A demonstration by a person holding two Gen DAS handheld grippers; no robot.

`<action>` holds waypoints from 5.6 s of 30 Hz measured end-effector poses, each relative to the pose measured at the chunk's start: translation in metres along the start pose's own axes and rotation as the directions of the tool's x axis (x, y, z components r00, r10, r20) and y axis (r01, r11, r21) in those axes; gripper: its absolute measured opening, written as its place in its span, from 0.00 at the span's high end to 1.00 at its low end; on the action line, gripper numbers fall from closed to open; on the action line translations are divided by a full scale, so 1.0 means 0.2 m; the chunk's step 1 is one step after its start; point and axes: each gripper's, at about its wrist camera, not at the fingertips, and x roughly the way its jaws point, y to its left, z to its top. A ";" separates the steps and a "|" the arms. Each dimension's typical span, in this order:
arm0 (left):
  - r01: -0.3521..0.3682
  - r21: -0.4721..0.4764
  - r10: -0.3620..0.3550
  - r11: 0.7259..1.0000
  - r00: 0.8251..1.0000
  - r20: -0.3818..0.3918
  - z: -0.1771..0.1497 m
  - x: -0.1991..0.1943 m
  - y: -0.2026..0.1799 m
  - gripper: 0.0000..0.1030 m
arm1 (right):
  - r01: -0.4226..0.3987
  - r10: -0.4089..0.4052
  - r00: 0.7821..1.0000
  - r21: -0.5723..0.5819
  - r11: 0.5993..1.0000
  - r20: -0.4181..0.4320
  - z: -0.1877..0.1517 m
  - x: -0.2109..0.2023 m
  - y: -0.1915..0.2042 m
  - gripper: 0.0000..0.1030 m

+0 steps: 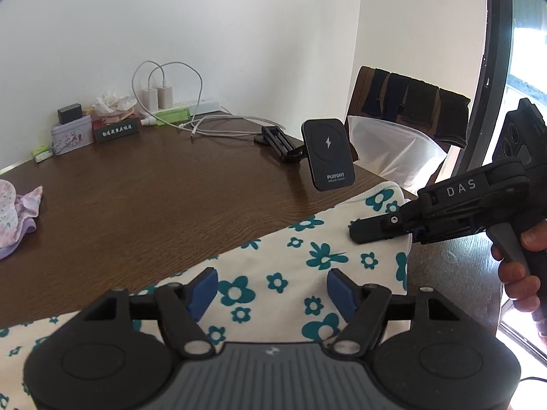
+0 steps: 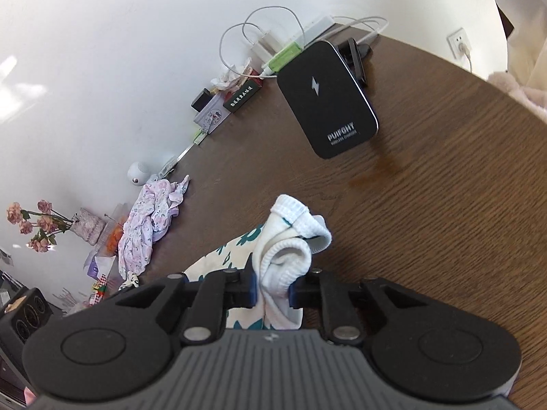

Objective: Fold clothes

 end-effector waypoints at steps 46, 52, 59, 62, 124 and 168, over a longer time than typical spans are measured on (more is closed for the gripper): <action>0.103 -0.311 -0.046 0.945 0.981 0.187 -0.08 -0.48 0.76 0.48 | 0.122 -0.169 0.986 -0.663 0.739 -0.007 -0.45 0.56 1.02 0.29; 0.204 -0.165 -0.183 0.965 0.974 0.132 0.04 -0.35 0.56 0.69 | 0.031 -0.064 0.998 -0.633 0.774 -0.029 -0.44 0.52 0.95 0.23; 0.094 -0.150 -0.098 0.984 0.995 -0.016 0.02 -0.13 0.51 0.76 | -0.061 0.021 0.997 -0.615 0.787 -0.073 -0.42 0.40 0.90 0.18; 0.069 -0.187 -0.076 0.980 0.997 -0.034 -0.01 -0.10 0.55 0.76 | -0.109 0.075 0.994 -0.597 0.795 -0.082 -0.39 0.26 0.87 0.18; 0.173 -0.351 -0.223 0.920 0.969 -0.107 -0.12 -0.08 0.39 0.97 | -0.082 0.090 0.996 -0.685 0.724 -0.024 -0.22 0.05 0.58 0.54; -0.081 -0.038 0.079 0.996 0.995 -0.053 -0.15 -0.09 0.34 0.84 | -0.197 0.173 0.959 -0.090 0.976 -0.223 -0.03 0.37 0.18 0.57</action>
